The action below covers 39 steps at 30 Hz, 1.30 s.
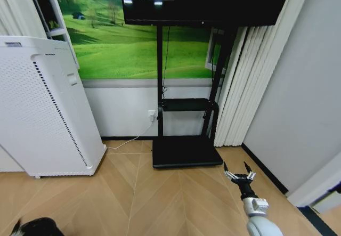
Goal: Pick up the trash bin and place the garbage on the floor into it.
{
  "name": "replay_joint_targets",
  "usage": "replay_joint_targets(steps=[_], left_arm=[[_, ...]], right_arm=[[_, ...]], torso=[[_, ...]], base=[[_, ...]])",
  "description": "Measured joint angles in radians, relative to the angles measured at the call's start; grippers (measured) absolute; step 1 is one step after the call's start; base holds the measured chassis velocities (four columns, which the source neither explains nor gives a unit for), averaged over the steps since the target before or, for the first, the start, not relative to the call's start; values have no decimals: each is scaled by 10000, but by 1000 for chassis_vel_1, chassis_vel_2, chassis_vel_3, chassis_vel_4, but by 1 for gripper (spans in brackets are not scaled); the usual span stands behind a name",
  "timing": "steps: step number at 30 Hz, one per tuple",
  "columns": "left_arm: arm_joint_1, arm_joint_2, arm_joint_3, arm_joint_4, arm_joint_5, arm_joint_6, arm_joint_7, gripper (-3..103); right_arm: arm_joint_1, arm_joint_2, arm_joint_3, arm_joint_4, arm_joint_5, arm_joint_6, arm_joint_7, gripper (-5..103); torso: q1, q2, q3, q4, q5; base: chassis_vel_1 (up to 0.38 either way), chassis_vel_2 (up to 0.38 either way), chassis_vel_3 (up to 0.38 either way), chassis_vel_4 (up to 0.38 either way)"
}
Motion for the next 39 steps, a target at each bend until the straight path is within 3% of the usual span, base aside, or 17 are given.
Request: replay_joint_targets(steps=[3,9,17,19,28,35,39], left_arm=[[-785,622,340,-362,87,533,-309,100],[-1493,963,1305,-504,445,1218,-949,100],[-1472,610,1706,-510,693,1202,-976,100],[-1471,607,1703,-510,692,1199,-981,100],[-1482,635,1840,-622,633,1255,-992,100],[-1454,558,1809,-634,612,1323,-1038,100],[-1455,546,1792,-731,611,1519,-1433,100]], right_arm=[[-354,100,195,291,17,13,5,100],[-848,431,394,610,-108,129,23,100],[-975,535,522,590,-203,251,85,100],[-959,528,522,588,-196,261,104,100],[-799,474,514,608,-8,459,158,100],[-798,564,504,599,-17,577,151,100],[-804,618,522,585,-54,586,156,100]], torso=[[0,0,1,-2,-1],[1,0,0,-3,0],[0,0,0,0,-6],[0,1,0,1,7],[-1,1,-1,-1,-3],[0,0,0,3,1],[0,1,0,-2,0]], base=[[0,0,0,0],[29,41,-44,-38],[166,168,-168,-149],[237,229,-234,-218],[223,200,-219,-214],[12,5,17,-12],[-78,-47,28,28]])
